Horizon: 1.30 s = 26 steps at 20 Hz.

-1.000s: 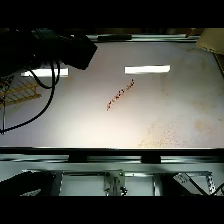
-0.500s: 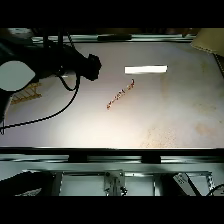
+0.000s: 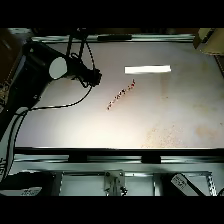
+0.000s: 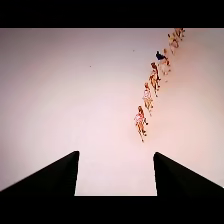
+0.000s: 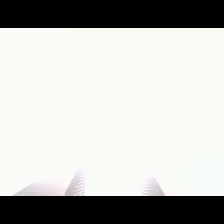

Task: Fold the shirts.

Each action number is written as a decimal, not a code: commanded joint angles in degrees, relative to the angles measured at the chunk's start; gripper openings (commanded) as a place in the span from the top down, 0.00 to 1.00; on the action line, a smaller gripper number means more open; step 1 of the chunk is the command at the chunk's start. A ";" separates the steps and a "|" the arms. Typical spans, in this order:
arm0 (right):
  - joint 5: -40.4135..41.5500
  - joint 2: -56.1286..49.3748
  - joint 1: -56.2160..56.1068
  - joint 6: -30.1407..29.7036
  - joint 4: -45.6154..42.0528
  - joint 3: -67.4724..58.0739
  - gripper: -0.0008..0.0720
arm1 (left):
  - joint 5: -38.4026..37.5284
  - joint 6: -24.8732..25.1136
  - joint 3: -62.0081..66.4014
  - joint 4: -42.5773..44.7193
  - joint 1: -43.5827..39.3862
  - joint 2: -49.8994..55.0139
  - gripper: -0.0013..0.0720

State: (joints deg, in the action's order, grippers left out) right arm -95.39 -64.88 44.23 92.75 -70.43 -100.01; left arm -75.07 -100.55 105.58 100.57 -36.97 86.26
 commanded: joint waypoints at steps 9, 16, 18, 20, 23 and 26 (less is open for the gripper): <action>17.92 -9.90 -52.96 14.05 -15.63 17.51 0.34 | -16.90 -7.32 -2.12 -4.79 7.85 9.42 0.26; 17.46 -10.01 -52.92 13.27 -14.99 17.51 0.34 | -16.92 -7.10 -2.14 -4.83 10.86 9.81 0.26; 17.44 -10.01 -52.92 13.27 -14.99 17.51 0.34 | -16.92 -7.13 -2.14 -4.83 10.86 9.81 0.26; 17.46 -10.01 -52.92 13.25 -15.02 17.51 0.34 | -16.85 -8.76 -2.14 -5.33 10.82 9.84 0.26; 17.44 -10.01 -52.92 13.27 -15.02 17.51 0.34 | -16.96 -9.77 -2.14 -5.95 10.88 10.19 0.25; 17.44 -10.01 -52.92 13.27 -15.02 17.51 0.34 | -16.96 -7.96 -2.14 -5.95 10.86 10.19 0.26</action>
State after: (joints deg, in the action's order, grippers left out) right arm -77.95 -74.85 -8.64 106.00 -85.47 -82.50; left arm -91.96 -109.38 103.46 94.83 -26.13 96.38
